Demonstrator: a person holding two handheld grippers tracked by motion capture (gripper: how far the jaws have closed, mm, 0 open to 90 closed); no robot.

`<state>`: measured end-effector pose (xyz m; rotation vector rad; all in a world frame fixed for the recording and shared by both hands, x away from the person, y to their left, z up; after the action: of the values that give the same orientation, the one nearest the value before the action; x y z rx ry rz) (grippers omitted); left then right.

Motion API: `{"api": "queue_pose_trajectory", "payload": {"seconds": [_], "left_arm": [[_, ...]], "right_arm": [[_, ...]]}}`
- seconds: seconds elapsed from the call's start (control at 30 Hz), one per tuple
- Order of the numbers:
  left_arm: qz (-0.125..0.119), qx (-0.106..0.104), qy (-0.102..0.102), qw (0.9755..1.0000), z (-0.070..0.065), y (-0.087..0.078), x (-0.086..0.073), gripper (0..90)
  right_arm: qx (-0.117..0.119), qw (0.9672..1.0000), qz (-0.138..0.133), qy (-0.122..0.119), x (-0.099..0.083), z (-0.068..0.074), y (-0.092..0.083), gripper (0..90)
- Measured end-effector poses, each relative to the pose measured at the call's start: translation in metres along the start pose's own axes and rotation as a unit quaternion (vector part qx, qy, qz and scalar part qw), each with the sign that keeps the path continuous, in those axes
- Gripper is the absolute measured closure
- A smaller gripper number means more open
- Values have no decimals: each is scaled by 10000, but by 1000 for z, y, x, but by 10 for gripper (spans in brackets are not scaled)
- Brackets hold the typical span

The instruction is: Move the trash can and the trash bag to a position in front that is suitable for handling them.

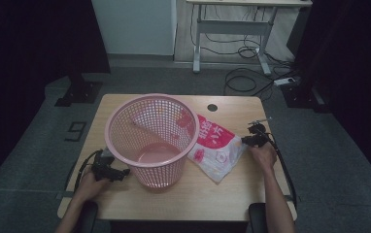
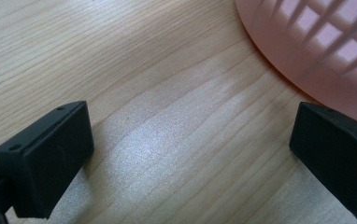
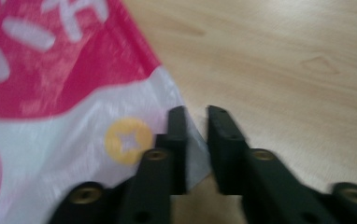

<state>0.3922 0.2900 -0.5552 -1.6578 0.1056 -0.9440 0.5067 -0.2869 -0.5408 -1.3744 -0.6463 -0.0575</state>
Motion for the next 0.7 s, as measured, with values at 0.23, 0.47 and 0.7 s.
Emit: {"api": "queue_pose_trajectory", "payload": {"seconds": [0.23, 0.47, 0.7], "left_arm": [[0, 0, 1, 10000, 0, 0, 0, 0], [1, -7, 1, 10000, 0, 0, 0, 0], [-19, -1, -20, 10000, 0, 1, 1, 0]], "right_arm": [[-326, 9967, 190, -717, -40, 38, -23, 878], [94, 9948, 295, -974, -111, 74, -58, 795], [-303, 9958, -80, -862, -77, 71, -67, 475]]}}
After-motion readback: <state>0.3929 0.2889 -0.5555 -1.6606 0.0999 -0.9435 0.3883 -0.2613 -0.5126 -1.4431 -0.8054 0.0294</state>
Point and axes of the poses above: each handheld gripper's, and its own axes: y roughly forward along the jaws, x roughly out of its top, z roughly to its left, the point moved 1 cm from there along y, roughly forward along the jaws, and after that the axes turned 10 degrees about z, right-handed, at the moved point
